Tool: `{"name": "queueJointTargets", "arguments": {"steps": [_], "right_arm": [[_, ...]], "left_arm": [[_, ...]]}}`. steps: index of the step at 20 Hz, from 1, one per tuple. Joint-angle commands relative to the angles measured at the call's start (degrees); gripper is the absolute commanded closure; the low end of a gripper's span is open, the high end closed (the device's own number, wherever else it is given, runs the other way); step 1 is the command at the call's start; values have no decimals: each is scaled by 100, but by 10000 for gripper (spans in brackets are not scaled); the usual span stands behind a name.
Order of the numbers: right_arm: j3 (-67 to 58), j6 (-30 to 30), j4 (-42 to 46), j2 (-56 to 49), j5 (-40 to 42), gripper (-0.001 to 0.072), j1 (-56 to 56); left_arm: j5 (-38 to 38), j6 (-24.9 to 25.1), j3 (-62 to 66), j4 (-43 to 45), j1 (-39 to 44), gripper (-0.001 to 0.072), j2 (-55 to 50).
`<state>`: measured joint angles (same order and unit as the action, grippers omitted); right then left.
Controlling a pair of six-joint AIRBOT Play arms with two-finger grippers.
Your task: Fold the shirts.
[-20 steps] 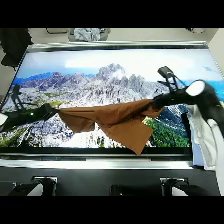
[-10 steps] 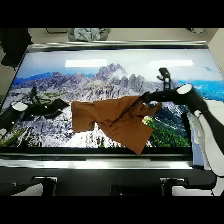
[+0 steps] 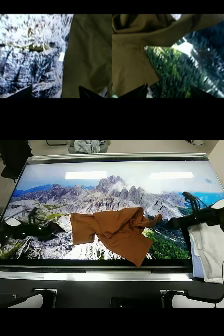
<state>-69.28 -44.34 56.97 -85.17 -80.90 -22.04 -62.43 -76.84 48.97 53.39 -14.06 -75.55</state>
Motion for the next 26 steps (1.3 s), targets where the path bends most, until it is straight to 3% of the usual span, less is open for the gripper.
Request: {"name": "queueJointTargets", "arguments": {"steps": [1,7,8,10,12,14,17,18,19,20,21,24,26], "right_arm": [[807,42,52,17,-557,70,-42],[1814,127,57,205,-46,67,376],[1906,129,50,221,-35,67,492],[2044,127,59,321,31,67,785],[2229,11,46,404,240,-4,1113],[2500,-229,-81,398,638,-3,1434],[2708,-240,-1176,398,1419,22,1937],[2708,-319,-1349,398,1709,52,2129],[2708,-503,-1423,398,2070,191,2332],[2706,-601,-1464,398,2439,527,2507],[2658,-605,-1504,398,2586,683,2608],[2033,-245,-1279,654,2190,680,2492],[1198,-133,-955,1207,1904,680,2177]], "left_arm": [[420,39,-667,-407,444,-13,-20],[1117,-9,-763,-1056,1147,6,-157],[1292,-240,-763,-1056,1241,104,-219],[1668,-643,-761,-1058,1360,169,-289],[1858,-717,-745,-1080,1379,652,-282],[1867,-608,-664,-1078,1377,677,-256],[1840,-282,-549,-1078,1379,677,-98],[1851,-258,-522,-1078,1373,677,-26],[1858,-197,-479,-1078,1370,677,48],[1856,-46,-413,-1075,1368,677,122],[1853,164,-323,-1078,1366,678,221],[1849,734,297,-1075,1222,679,756],[1860,857,1064,-1073,942,680,1228]]}}
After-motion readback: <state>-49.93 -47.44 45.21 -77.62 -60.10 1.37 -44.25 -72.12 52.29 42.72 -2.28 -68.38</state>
